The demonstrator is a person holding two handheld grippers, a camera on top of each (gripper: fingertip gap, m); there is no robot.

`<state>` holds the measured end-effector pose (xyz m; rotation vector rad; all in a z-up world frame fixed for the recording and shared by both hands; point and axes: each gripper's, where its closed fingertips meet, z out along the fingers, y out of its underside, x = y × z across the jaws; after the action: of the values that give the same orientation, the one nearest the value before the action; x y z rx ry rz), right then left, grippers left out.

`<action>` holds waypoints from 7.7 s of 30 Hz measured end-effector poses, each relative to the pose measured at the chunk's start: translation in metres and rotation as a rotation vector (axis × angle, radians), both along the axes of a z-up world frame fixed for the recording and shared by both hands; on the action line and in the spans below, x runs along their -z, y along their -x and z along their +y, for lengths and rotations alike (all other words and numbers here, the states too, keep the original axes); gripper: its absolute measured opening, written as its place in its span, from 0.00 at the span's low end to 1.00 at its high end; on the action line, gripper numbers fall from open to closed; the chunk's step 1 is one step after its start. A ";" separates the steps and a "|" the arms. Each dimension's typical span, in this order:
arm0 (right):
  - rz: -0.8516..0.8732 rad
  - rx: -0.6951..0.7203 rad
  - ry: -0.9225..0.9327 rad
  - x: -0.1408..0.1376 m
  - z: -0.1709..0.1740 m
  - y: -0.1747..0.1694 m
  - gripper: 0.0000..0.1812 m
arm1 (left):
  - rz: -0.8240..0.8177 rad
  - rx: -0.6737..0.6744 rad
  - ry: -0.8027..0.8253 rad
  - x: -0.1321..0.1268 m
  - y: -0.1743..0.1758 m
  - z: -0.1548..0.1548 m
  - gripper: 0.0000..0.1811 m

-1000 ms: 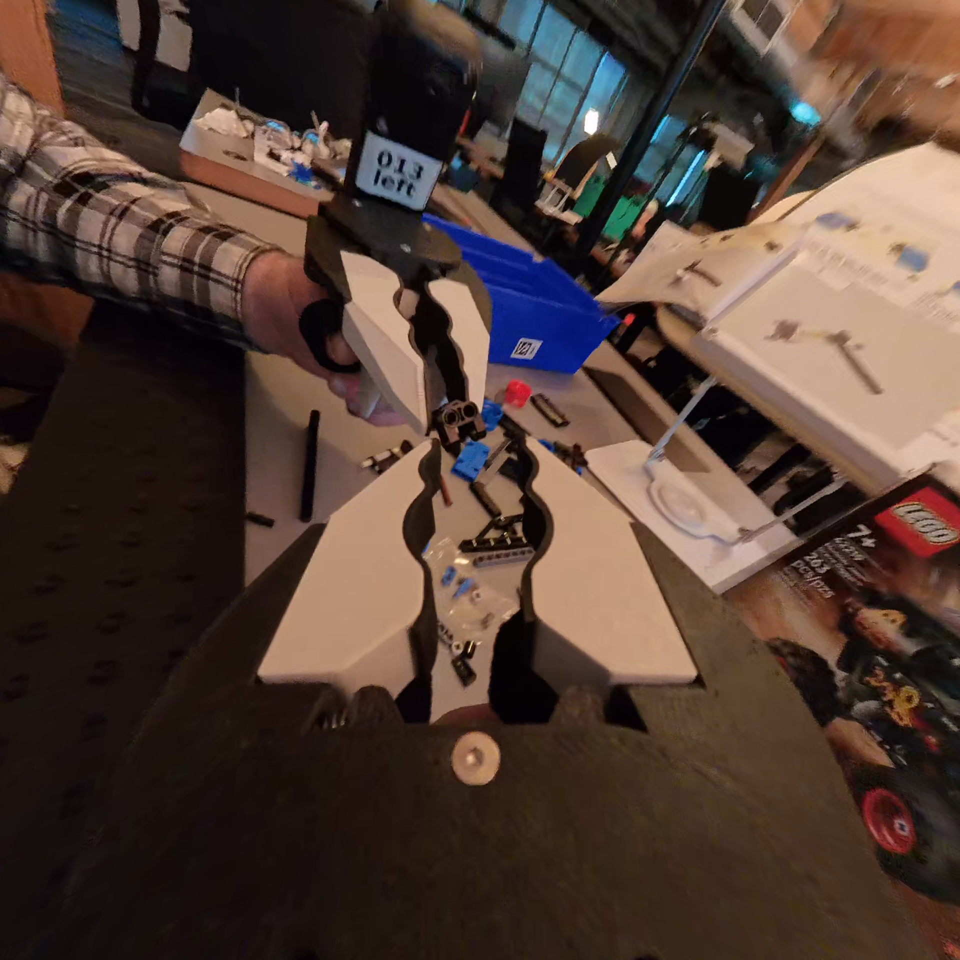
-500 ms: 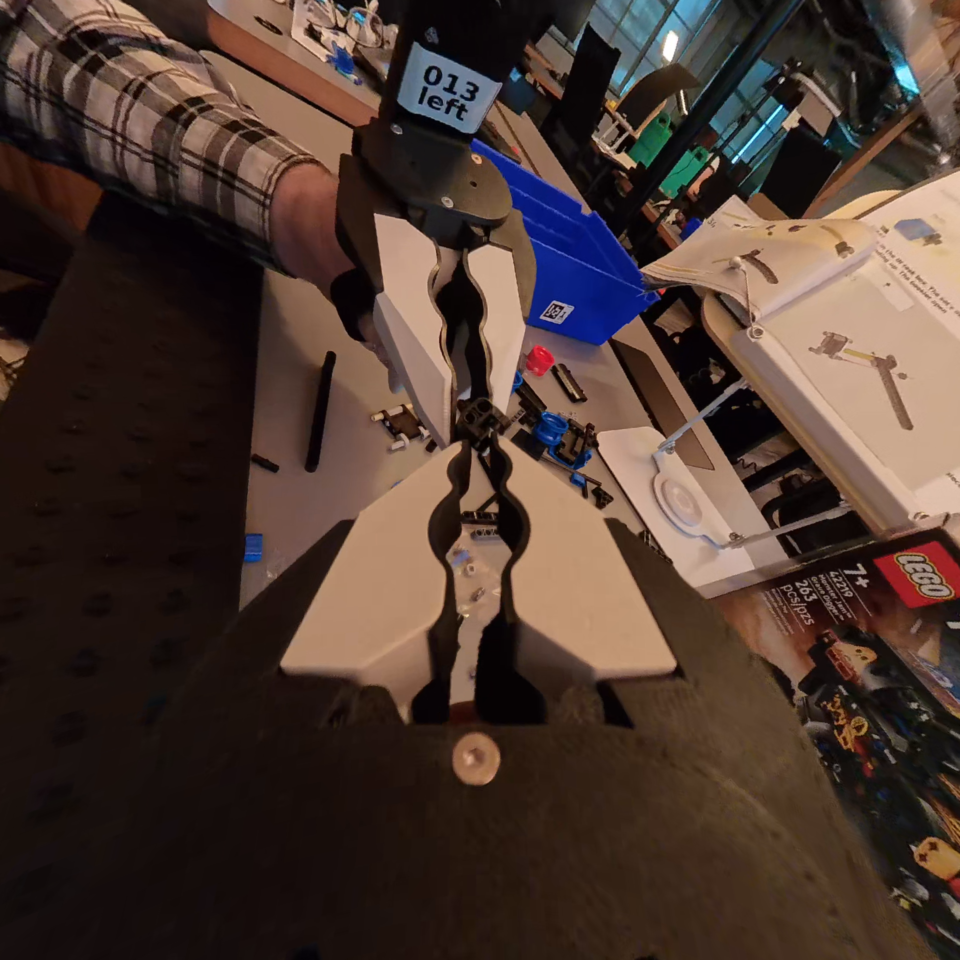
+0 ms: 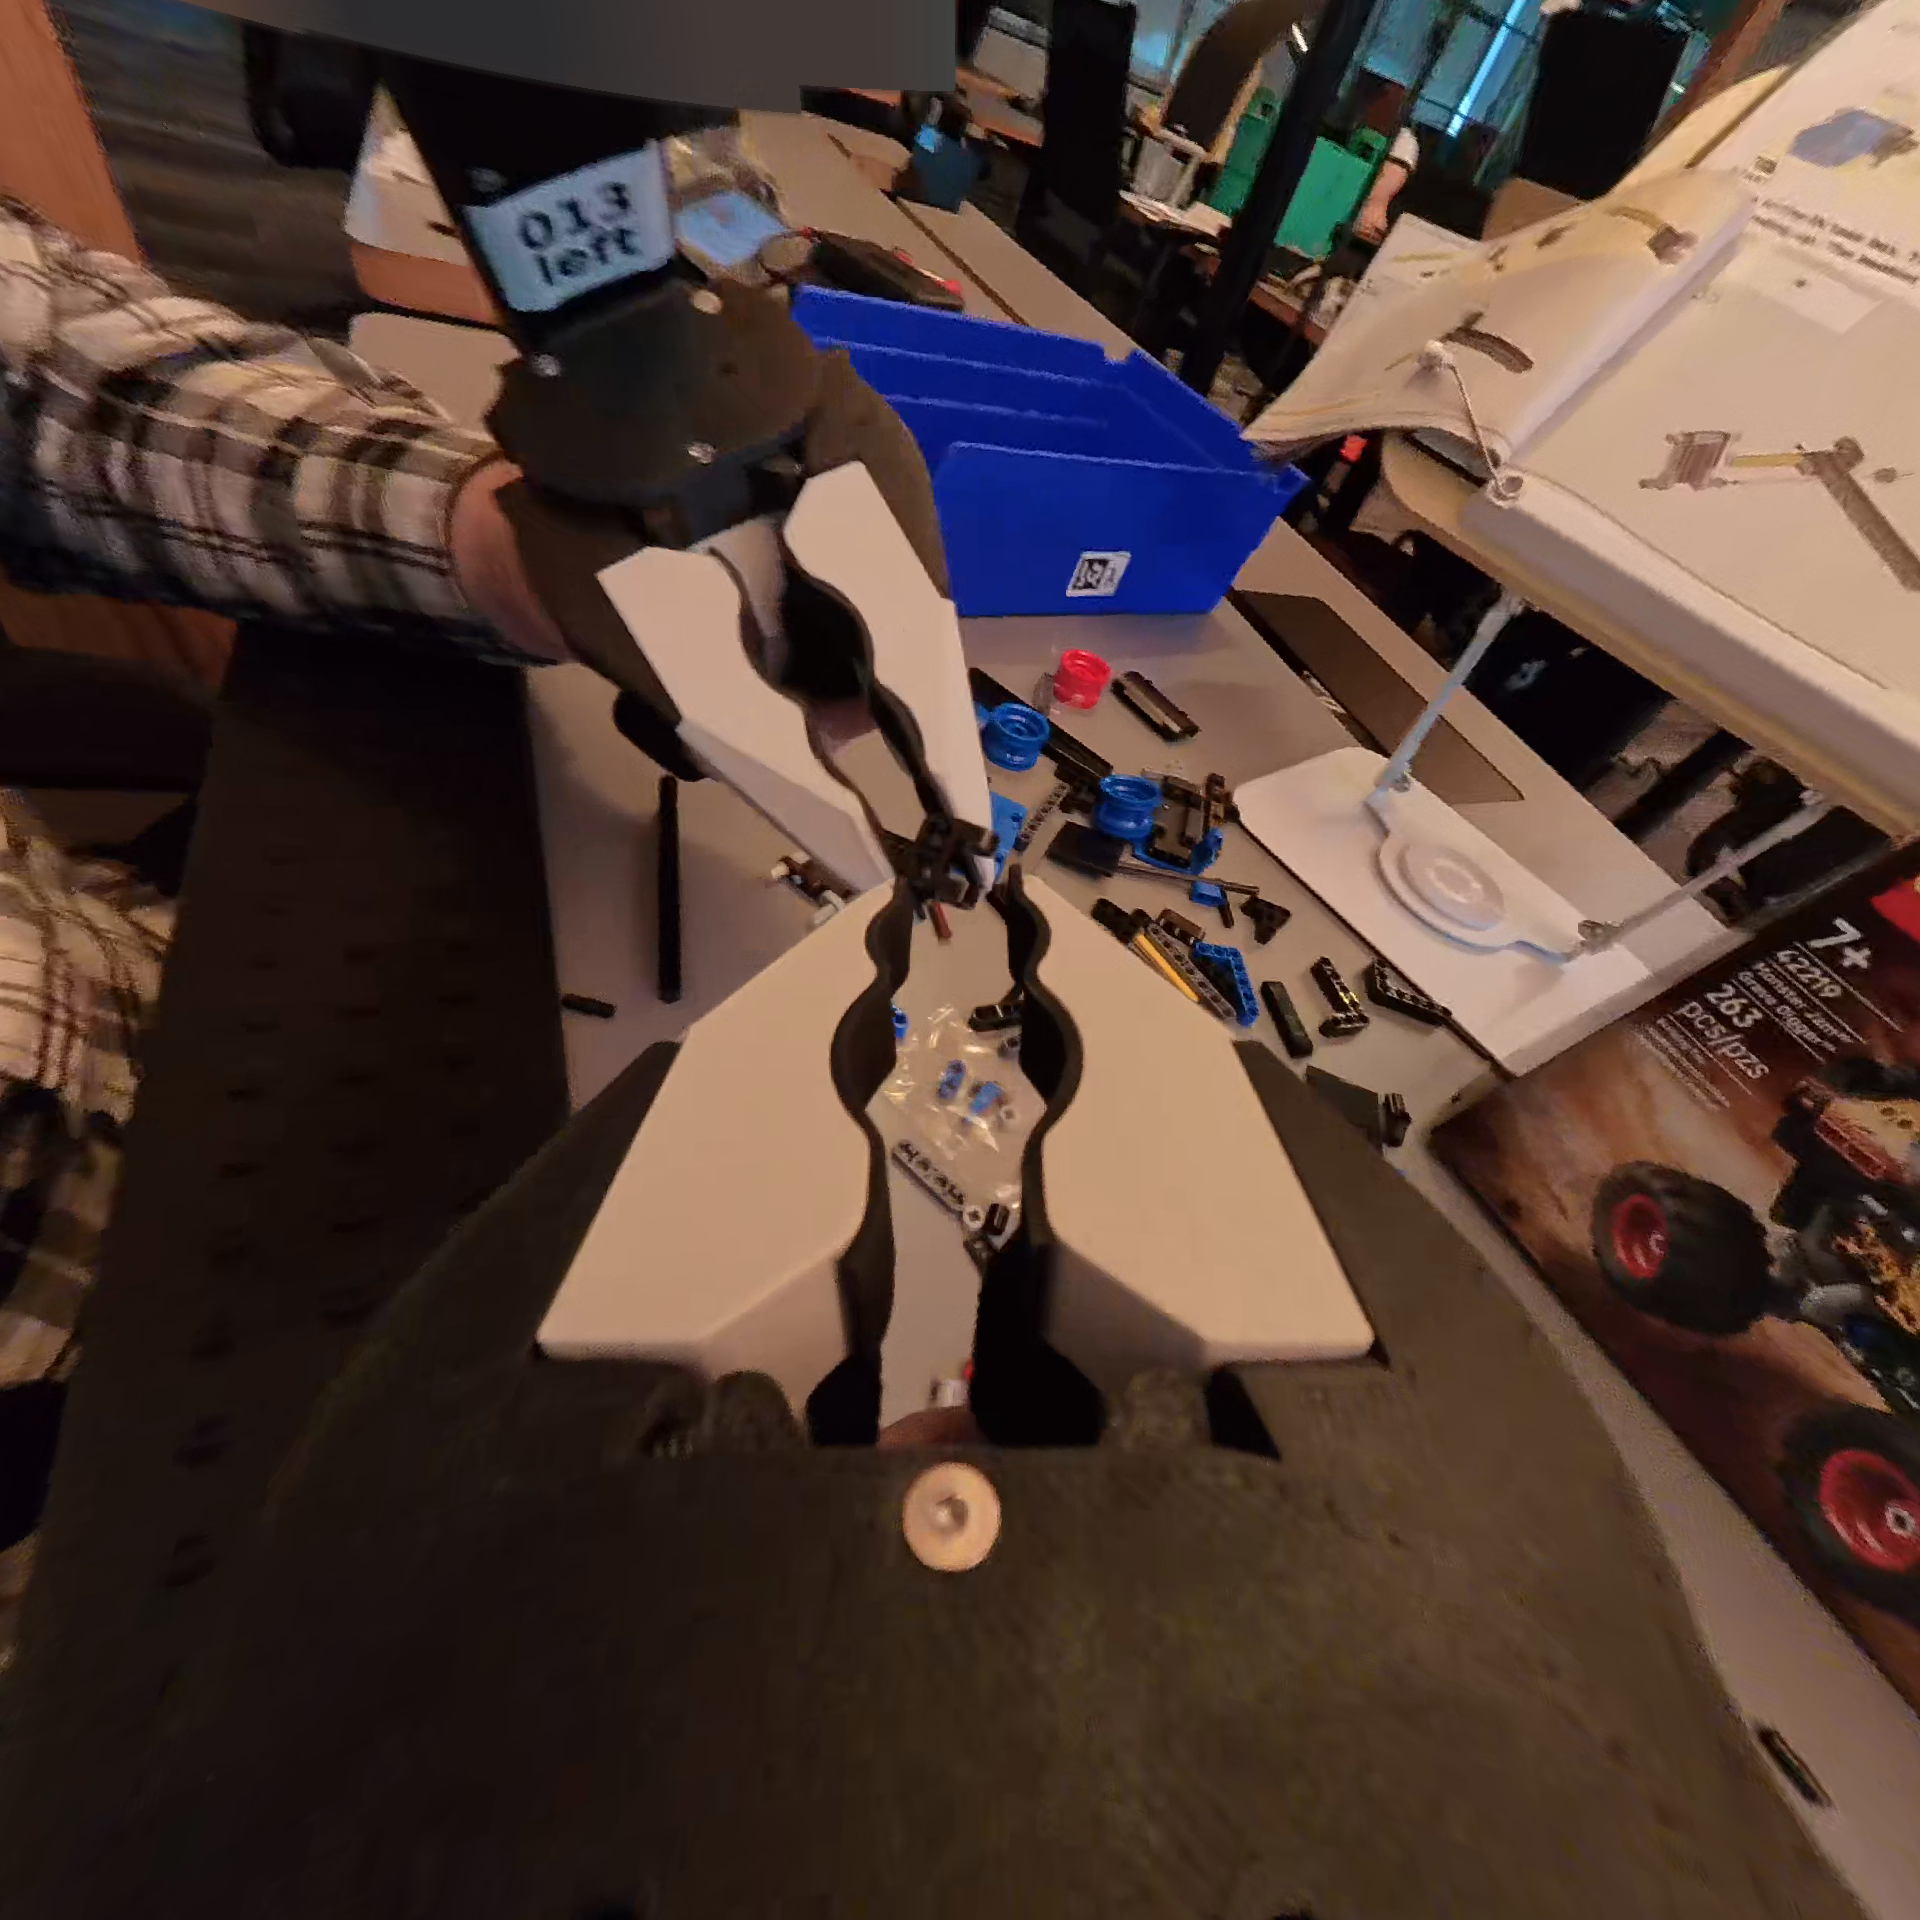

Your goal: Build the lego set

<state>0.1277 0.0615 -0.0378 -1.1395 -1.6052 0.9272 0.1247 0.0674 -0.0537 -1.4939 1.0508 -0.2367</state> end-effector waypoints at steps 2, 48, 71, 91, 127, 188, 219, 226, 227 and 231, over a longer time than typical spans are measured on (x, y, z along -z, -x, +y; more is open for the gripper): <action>-0.021 0.028 -0.013 0.004 0.001 0.004 0.11 | 0.065 -0.030 -0.038 0.003 -0.002 0.002 0.05; -0.147 -0.285 -0.064 0.023 -0.024 -0.005 0.12 | 0.000 0.220 0.214 0.021 -0.016 -0.025 0.03; 0.027 -0.124 0.023 0.003 -0.011 0.005 0.07 | -0.173 0.161 0.155 -0.006 0.000 -0.012 0.04; -0.016 0.171 -0.088 0.016 0.033 -0.011 0.02 | -0.173 0.054 0.230 0.009 0.019 0.007 0.00; -0.640 0.056 0.006 0.142 0.094 -0.025 0.01 | 0.113 0.009 0.355 0.076 0.015 0.009 0.09; -0.029 0.103 -0.251 -0.003 0.043 0.024 0.13 | -0.416 -0.264 0.105 -0.096 0.163 0.025 0.01; -0.156 0.117 -0.587 0.017 0.035 0.037 0.08 | -0.226 -0.150 0.427 -0.017 0.032 0.026 0.02; -0.054 0.161 -0.695 -0.006 0.037 0.028 0.08 | -0.288 -0.119 0.485 -0.012 0.022 0.027 0.01; -0.065 0.164 -0.697 -0.003 0.039 0.029 0.08 | -0.299 -0.095 0.495 -0.012 0.017 0.025 0.01; -0.145 0.159 -0.736 0.015 0.045 0.032 0.01 | -0.283 -0.086 0.499 -0.007 0.009 0.025 0.01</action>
<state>0.0962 0.1067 -0.0529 -0.7964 -1.7258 0.1090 0.1153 0.0920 -0.0469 -1.8778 0.7254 -0.6662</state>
